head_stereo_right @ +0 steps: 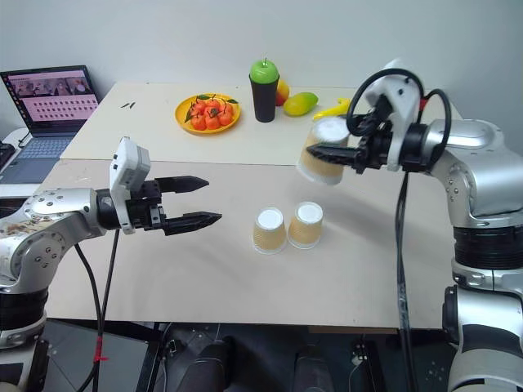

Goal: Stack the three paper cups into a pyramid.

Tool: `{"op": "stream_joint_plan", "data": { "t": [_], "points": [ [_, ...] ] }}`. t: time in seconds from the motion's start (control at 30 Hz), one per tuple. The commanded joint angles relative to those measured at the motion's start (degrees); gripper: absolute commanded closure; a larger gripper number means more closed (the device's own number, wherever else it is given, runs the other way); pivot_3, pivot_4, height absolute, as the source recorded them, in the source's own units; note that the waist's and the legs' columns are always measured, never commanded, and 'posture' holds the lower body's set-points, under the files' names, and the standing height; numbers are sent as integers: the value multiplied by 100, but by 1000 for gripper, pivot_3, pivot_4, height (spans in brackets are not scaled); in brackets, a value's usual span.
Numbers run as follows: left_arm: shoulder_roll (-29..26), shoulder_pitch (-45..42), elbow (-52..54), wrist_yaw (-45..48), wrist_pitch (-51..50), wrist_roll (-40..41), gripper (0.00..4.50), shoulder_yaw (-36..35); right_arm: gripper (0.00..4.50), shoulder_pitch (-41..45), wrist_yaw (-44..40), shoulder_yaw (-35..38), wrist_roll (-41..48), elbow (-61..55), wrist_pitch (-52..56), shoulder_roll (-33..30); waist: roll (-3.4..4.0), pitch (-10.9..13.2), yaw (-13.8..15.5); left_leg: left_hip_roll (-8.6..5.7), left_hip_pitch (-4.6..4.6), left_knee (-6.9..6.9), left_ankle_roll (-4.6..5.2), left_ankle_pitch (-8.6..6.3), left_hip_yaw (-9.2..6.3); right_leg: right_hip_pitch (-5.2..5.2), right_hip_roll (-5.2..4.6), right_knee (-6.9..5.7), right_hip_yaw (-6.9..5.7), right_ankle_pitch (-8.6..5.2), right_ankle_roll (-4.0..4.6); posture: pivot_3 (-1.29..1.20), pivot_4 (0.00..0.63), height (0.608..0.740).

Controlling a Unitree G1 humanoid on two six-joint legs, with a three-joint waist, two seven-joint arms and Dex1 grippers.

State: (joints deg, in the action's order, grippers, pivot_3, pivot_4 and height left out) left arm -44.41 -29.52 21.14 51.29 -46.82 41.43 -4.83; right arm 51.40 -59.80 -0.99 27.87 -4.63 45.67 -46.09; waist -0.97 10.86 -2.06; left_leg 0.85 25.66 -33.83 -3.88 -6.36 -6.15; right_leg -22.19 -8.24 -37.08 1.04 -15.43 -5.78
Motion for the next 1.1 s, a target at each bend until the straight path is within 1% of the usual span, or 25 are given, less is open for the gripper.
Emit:
{"op": "stream_joint_plan", "data": {
  "t": [0.03, 0.1, 0.2, 0.53, 0.83, 0.9, 0.93, 0.97, 1.0, 1.1],
  "points": [
    [47, -79, -13, 49, 214, -92, 0, 31, 1598, 283, -14, -12, 373, -566, 484, 51, 0, 0, -9, 0, 0, 1, 0, 0, 0, -2, 0, -1, 0, 2, 3, 0, 150, 736],
    [70, -92, -46, 57, 257, -129, 0, 52, 1598, 170, -62, -45, 508, -753, 589, 91, 0, 0, -15, 1, 0, 2, 0, 0, 0, -3, 0, -2, 0, 3, 6, 0, 150, 736],
    [78, -104, -80, 72, 301, -180, 0, 75, 1598, -123, -22, -162, 460, -870, 544, 123, -4, -1, -18, 0, 0, 1, 0, 0, 0, -2, 0, -1, 0, 2, 3, 0, 150, 736],
    [112, -169, -56, 53, 351, -255, 0, 162, 1598, -301, 209, -312, 323, -639, 330, 405, -6, 0, -28, 1, -1, 1, 0, 0, 0, -2, 0, -2, 0, 2, 3, 0, 150, 736],
    [41, -135, 22, 24, 298, -242, 0, 92, 1598, -309, 180, -362, 227, -364, 106, 592, -6, 0, -35, 1, -1, 1, 0, 0, 0, -2, 0, -2, 0, 2, 3, 0, 150, 736],
    [28, -120, 43, 13, 288, -233, 0, 70, 675, -325, 173, -387, 178, -305, 21, 607, -6, 0, -35, 1, -2, 1, 0, 0, 0, -2, 0, -2, 0, 2, 3, 0, 150, 736],
    [21, -115, 49, 9, 284, -228, 0, 61, 488, -324, 169, -391, 167, -285, -2, 614, -6, 0, -36, 0, -1, 1, 0, 0, 0, -2, 0, -3, 0, 2, 2, 0, 150, 736],
    [10, -108, 55, 7, 284, -228, 0, 55, 204, -317, 162, -394, 152, -268, -30, 620, -6, 0, -35, 1, -1, 1, 0, 0, 0, -2, 0, -3, 0, 2, 2, 0, 150, 736],
    [0, -104, 57, 4, 283, -224, 0, 49, 73, -308, 158, -395, 137, -252, -58, 626, -6, 0, -36, 1, -2, 1, 0, 0, 0, -2, 0, -3, 0, 2, 2, 0, 150, 736],
    [-23, -87, 65, -7, 282, -215, 0, 29, 73, -265, 122, -375, 118, -221, -100, 618, -6, 0, -37, 1, -2, 1, 0, 0, 0, -2, 0, -3, 0, 2, 2, 0, 150, 736]
  ]
}}
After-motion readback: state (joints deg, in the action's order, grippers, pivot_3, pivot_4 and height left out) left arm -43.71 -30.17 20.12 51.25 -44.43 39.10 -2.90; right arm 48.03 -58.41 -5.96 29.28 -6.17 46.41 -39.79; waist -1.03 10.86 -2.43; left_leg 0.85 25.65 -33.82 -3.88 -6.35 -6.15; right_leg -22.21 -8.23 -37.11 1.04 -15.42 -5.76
